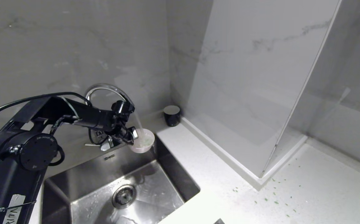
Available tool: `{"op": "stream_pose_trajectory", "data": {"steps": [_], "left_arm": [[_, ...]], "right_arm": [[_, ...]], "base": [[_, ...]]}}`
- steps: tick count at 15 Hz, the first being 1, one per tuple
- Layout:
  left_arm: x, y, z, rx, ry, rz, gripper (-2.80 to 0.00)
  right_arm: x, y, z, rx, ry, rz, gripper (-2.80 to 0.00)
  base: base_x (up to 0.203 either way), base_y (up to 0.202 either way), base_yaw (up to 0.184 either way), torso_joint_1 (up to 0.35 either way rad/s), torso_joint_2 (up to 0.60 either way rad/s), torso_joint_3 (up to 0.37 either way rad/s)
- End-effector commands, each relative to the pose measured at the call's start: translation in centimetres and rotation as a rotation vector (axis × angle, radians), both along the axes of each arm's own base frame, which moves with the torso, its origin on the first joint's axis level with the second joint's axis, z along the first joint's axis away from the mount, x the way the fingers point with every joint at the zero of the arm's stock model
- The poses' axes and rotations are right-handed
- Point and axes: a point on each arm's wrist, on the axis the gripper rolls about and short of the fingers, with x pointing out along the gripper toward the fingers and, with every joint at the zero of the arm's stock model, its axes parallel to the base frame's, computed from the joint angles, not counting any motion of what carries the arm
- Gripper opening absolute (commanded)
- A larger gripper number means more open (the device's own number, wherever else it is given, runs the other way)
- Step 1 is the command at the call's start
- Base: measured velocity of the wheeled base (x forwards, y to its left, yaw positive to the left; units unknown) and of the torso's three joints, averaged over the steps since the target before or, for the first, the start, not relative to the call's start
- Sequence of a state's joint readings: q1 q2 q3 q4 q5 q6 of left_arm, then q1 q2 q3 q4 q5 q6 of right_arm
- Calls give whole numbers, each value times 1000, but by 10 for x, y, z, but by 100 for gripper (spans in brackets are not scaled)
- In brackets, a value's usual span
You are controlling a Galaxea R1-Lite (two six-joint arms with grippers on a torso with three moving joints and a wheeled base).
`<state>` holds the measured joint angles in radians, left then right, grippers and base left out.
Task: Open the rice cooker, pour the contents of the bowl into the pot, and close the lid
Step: Fill a bowl with water from the tap, then place the bowl on the table
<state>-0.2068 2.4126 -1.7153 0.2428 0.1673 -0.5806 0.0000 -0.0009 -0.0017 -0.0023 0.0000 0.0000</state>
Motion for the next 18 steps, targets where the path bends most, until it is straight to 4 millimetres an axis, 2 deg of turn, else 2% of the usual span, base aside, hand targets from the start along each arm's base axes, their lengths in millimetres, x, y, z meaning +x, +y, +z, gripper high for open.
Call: {"op": "stream_pose_trajectory", "data": {"steps": [1,10,18], "left_arm": [[-1,-1,1,-3,3,0,-280],[-6,1,7,-44,5,-24,-280],[-8,-2,9,-47,7,-33,-280]], "right_arm": [[0,0,0,0,0,1,-280],[0,0,0,0,0,1,-280],[0,0,0,0,2,0,-280]], "base": [[-50,0,1,5,5,5],[-181,0,-2,-7,40,16],[0,0,0,-6,11,9]]}}
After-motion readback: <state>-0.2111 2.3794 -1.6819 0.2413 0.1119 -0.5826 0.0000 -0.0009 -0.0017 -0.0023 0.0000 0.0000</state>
